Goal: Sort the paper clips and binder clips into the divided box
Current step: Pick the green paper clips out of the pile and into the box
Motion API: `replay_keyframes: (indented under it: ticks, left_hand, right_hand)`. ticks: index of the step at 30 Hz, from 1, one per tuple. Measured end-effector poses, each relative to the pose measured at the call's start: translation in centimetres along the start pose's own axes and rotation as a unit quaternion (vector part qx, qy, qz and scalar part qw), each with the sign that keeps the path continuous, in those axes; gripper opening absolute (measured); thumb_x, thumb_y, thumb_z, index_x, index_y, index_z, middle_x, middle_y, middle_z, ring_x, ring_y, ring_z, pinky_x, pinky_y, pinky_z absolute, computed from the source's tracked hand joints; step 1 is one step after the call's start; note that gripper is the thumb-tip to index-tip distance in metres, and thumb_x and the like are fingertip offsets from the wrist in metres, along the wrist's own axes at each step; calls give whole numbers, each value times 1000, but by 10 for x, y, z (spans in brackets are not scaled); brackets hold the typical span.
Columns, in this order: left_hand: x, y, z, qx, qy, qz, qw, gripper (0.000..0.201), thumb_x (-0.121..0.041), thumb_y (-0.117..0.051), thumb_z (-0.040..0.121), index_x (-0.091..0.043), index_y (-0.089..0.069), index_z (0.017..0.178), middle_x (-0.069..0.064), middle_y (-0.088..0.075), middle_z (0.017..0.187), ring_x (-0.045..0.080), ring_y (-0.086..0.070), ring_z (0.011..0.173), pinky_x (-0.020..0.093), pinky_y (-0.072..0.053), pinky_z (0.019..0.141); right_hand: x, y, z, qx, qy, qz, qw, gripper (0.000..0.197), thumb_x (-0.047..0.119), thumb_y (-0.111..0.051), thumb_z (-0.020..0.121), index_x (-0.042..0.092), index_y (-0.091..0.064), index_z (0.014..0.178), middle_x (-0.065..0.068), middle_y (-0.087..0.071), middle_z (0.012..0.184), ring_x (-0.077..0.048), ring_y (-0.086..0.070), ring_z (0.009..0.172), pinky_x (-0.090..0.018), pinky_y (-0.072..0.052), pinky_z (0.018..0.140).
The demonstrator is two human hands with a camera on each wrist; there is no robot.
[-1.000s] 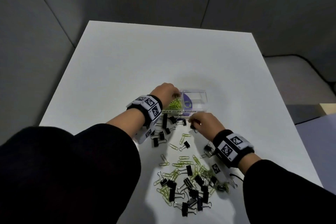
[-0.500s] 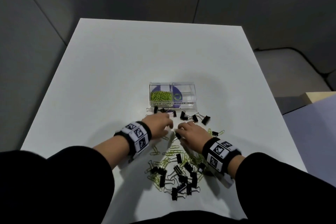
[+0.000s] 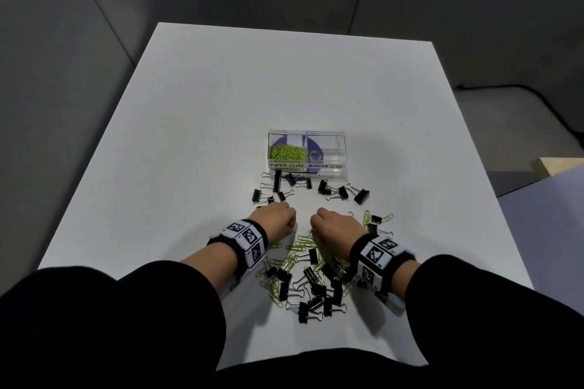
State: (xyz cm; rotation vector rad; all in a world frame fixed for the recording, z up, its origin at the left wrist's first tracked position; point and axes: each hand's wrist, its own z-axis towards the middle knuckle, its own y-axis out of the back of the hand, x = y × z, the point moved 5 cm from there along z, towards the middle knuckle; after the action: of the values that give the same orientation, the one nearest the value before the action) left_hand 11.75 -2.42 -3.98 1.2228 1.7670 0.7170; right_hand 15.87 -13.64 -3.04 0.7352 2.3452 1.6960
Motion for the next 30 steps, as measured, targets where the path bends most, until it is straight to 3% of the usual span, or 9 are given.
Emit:
replay_keyframes:
  ticks: [2,4,7,11,14,17,21,26,30]
  left_hand:
    - [-2,0,-1,1,-3,5,1000,19,-18,-46,94,-9,-57,106,10,-56,114,27,-54,105,34,-43,85]
    - [-5,2,-2,-7,-4,-13,1000,23,-17,-42,96,-9,-54,114,10,-53,119,28,-55,105,35,-44,86]
    - [-12,5,-2,-13,4,-74,997,24,-13,-39,95,-9,-54,114,11,-52,118,28,-56,101,35,-43,85]
    - [-28,-3,-8,5,-1,-103,995,23,-5,-35,92,-11,-49,110,11,-58,111,23,-51,91,29,-38,75]
    - [-39,-16,-16,20,-42,-70,996,23,-21,-47,91,-14,-49,113,8,-55,116,23,-52,101,30,-41,83]
    - [-43,-26,-20,15,-62,-6,998,40,-37,-57,85,-15,-47,117,7,-53,118,24,-53,104,33,-43,86]
    - [-44,-30,-17,24,-24,-2,999,48,-47,-60,83,-16,-48,116,6,-52,120,24,-54,107,33,-43,87]
    - [-53,-27,-16,21,-16,-1,1000,37,-38,-61,84,-16,-53,112,6,-55,118,24,-56,106,34,-45,85]
    - [-56,-30,-19,9,-14,-4,1000,34,-34,-58,85,-17,-52,113,6,-55,119,25,-56,107,34,-44,86]
  right_hand:
    - [-5,6,-2,-24,2,29,999,22,15,-44,93,3,-52,110,-14,-52,111,-29,-55,92,-32,-43,66]
    - [-14,17,-1,-50,-7,50,997,21,15,-48,91,4,-54,109,-10,-52,111,-24,-56,91,-28,-50,77]
    - [-38,36,4,-58,-70,63,994,21,14,-49,90,5,-55,108,-10,-53,111,-25,-56,92,-32,-51,82]
    - [-51,38,-3,19,-123,34,992,6,15,-41,92,12,-46,89,-9,-58,91,-25,-51,78,-33,-41,67]
    - [-39,19,-23,97,-100,56,989,7,16,-40,94,15,-42,87,0,-52,78,-21,-50,76,-29,-42,68]
    - [-26,2,-48,118,-46,69,990,13,25,-45,93,15,-50,101,0,-57,92,-18,-53,83,-26,-45,73]
    - [-16,-15,-66,107,41,5,993,44,35,-53,89,15,-45,127,-9,-53,117,-27,-55,101,-38,-47,82]
    - [-6,-24,-61,85,40,-30,995,45,35,-57,88,10,-46,124,-11,-49,120,-31,-58,95,-38,-49,76]
    - [-6,-22,-62,90,17,2,996,43,34,-55,89,10,-45,123,-11,-46,123,-32,-58,95,-42,-51,81]
